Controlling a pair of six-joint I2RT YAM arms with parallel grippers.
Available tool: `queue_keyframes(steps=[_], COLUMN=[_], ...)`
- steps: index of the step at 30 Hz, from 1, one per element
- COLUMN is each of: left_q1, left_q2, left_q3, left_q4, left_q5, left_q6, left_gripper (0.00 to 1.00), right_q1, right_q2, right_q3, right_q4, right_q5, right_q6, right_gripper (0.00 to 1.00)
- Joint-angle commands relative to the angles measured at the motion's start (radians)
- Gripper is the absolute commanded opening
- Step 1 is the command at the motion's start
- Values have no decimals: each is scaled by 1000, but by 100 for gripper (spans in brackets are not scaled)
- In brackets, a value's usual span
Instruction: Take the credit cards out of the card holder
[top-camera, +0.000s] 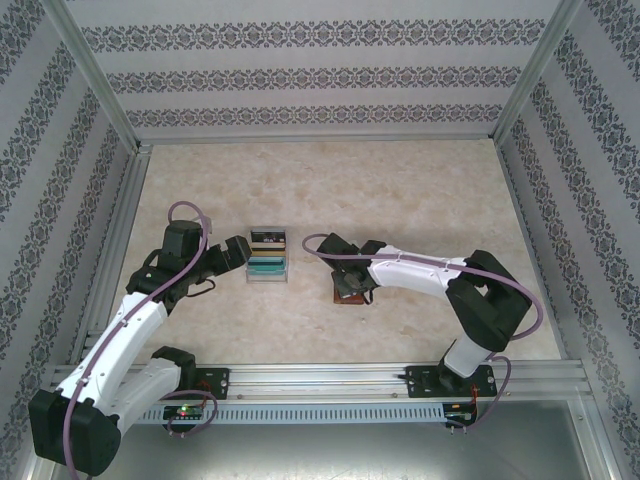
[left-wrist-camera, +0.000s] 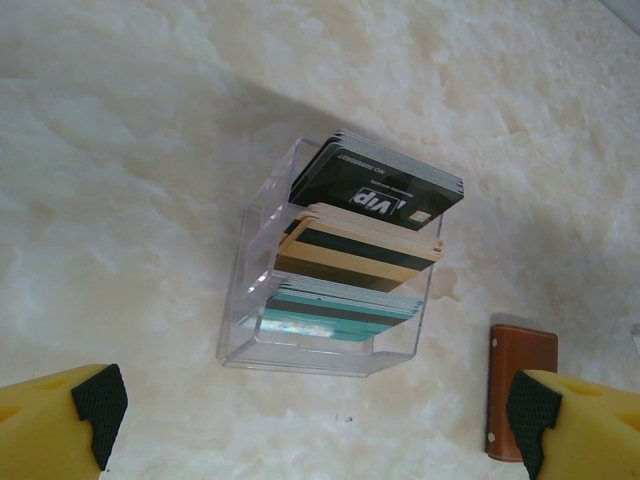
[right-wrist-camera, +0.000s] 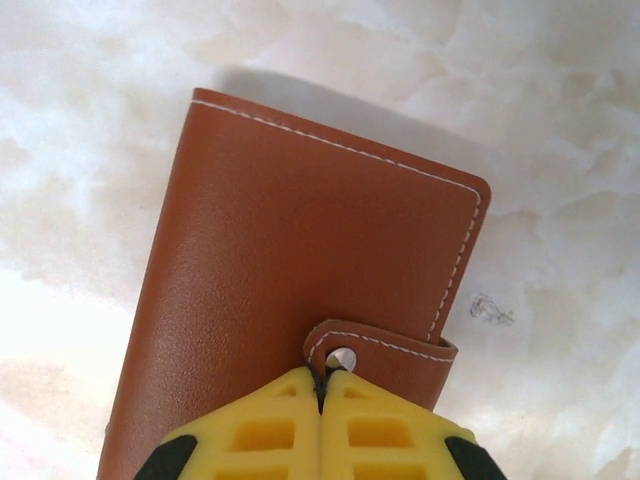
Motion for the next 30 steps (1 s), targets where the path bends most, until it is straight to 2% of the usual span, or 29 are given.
queue_keyframes(steps=[1, 4, 7, 11, 14, 18, 23, 30], left_q1=[-12, -45, -149, -357, -478, -540, -559, -572], left_q2=[12, 29, 61, 142, 237, 392, 547, 688], left_q3=[7, -1, -25, -55, -41, -21, 2, 71], left_q4=[18, 33, 103, 245, 319, 433, 600, 662], left_q5=[51, 93, 91, -19, -96, -116, -64, -10], left_q6=[13, -47, -159, -328, -412, -503, -573, -597], left_gripper=[97, 84, 56, 20, 0, 0, 0, 0], right_q1=[-10, -8, -8, -5, -7, -11, -14, -15], right_q2=[0, -29, -58, -95, -114, -129, -146, -142], right_q3=[-8, -17, -29, -49, -70, -102, -147, -164], right_q4=[13, 33, 57, 98, 134, 181, 247, 276], right_q5=[-60, -93, -122, -158, -187, -218, -263, -279], right_q6=[-10, -14, -23, -36, -36, -20, -2, 12], right_gripper=[0, 0, 0, 0, 0, 0, 0, 0])
